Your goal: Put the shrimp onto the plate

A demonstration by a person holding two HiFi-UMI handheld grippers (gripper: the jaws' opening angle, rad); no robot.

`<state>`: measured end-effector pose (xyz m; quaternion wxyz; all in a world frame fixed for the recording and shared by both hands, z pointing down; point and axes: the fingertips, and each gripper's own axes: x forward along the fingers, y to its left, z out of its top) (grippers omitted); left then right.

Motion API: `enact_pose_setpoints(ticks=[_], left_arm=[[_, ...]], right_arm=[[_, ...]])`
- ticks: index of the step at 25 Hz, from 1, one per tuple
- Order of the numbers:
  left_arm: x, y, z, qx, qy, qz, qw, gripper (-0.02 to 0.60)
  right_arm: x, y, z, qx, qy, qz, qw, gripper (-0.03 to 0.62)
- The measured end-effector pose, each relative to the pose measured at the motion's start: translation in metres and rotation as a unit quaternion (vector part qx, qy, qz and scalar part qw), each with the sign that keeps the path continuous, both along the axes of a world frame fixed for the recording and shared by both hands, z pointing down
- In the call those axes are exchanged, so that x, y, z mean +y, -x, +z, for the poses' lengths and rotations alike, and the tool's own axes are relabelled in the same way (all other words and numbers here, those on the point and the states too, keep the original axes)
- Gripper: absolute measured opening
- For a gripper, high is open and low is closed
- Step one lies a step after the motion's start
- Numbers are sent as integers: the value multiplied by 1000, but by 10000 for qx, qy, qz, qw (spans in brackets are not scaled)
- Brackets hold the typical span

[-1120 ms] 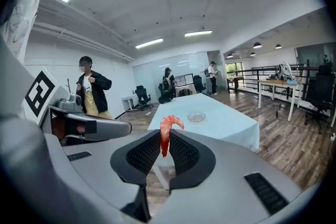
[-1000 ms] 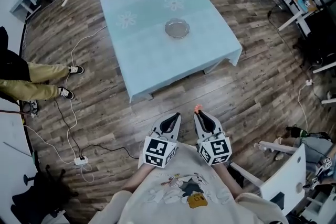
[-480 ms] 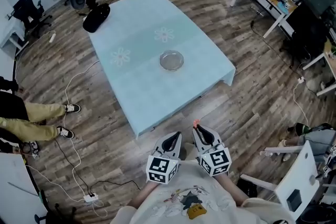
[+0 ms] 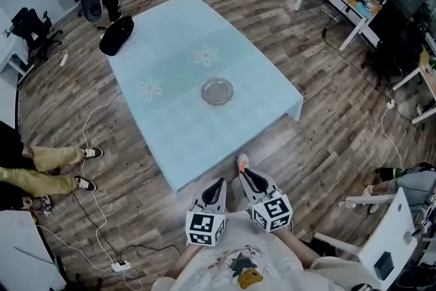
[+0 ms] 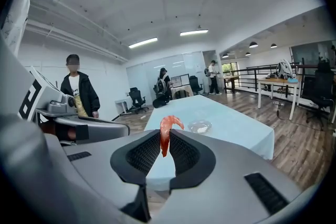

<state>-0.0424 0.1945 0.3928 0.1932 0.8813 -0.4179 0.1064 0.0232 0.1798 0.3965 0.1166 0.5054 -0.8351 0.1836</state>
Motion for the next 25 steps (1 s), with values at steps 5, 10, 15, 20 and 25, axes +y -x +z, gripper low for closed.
enact_pose_setpoints(ticks=[5, 10, 15, 20, 25], left_arm=[[-47, 4, 1, 5, 63, -518, 9986, 8], [-96, -8, 4, -67, 100, -776, 9969, 8], [-149, -27, -3, -40, 122, -934, 9955, 8], [-190, -50, -2, -133, 156, -1133, 9934, 8], [-224, -56, 7, -264, 245, -1422, 9892, 8]], right_arm=[[-56, -19, 4, -99, 17, -93, 9999, 69], [-110, -25, 6, -149, 34, -412, 9990, 69], [-164, -32, -5, -120, -83, -795, 9967, 69], [-207, -42, -2, -157, -61, -1177, 9929, 69], [-242, -47, 12, -234, 72, -1541, 9878, 69]])
